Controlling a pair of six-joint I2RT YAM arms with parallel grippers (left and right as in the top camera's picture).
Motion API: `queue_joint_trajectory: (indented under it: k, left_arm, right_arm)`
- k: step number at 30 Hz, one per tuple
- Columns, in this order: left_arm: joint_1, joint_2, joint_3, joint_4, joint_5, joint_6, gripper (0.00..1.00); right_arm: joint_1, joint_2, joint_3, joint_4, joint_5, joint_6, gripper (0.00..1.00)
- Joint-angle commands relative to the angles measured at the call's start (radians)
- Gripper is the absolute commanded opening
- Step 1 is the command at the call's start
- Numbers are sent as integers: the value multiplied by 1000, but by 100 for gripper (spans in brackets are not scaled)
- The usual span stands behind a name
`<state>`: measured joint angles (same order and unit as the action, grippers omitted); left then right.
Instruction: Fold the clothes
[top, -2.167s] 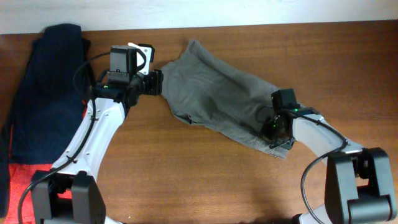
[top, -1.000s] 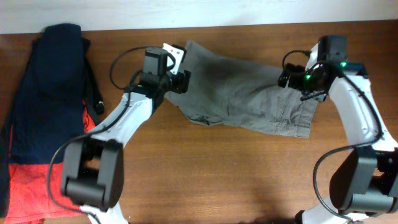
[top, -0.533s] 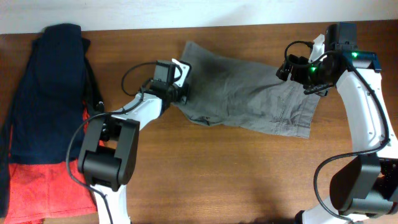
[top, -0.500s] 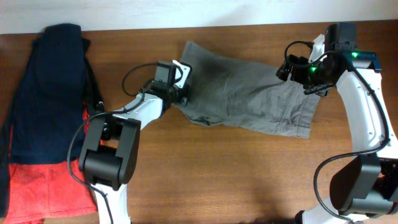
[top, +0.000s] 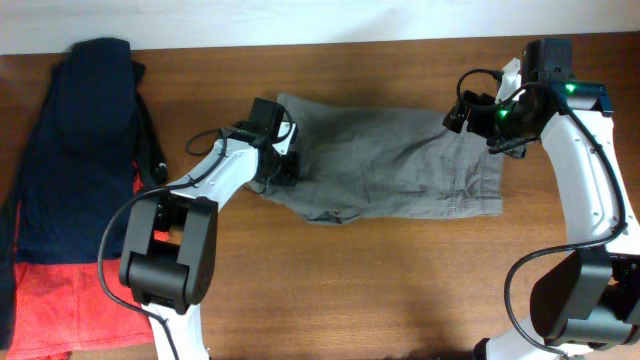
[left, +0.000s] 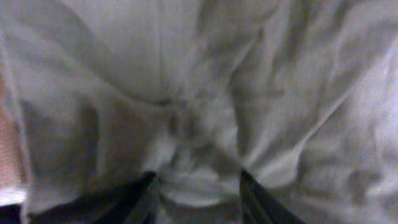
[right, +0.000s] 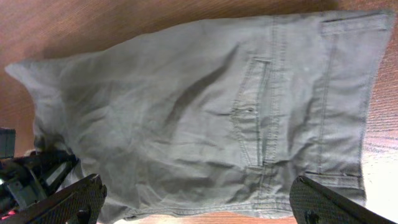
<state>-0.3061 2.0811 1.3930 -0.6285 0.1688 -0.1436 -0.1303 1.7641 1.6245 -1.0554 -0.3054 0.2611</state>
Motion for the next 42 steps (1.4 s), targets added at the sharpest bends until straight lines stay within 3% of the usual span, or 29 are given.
queue_joint_trajectory:
  k: [1, 8, 12, 20, 25, 39, 42]
  left_arm:
    - [51, 97, -85, -116, -42, -154, 48]
    - [128, 97, -85, -155, 16, -168, 68]
    - [166, 82, -80, -167, 79, -165, 69]
    - [171, -102, -46, -138, 14, -42, 79]
    - [172, -108, -47, -91, 9, 110, 74]
    - [146, -166, 58, -67, 17, 182, 74]
    - [130, -181, 62, -44, -37, 202, 74]
  right_arm:
    - [6, -19, 19, -5, -8, -3, 99]
    - [5, -18, 19, -13, 2, -80, 99]
    - [5, -17, 19, -16, 2, -108, 99]
    - [5, -5, 18, -34, 3, -156, 99]
    - [5, 24, 2, -45, 3, -203, 100]
    - [4, 74, 2, -49, 51, -220, 98]
    - [4, 77, 2, -43, 51, -220, 96]
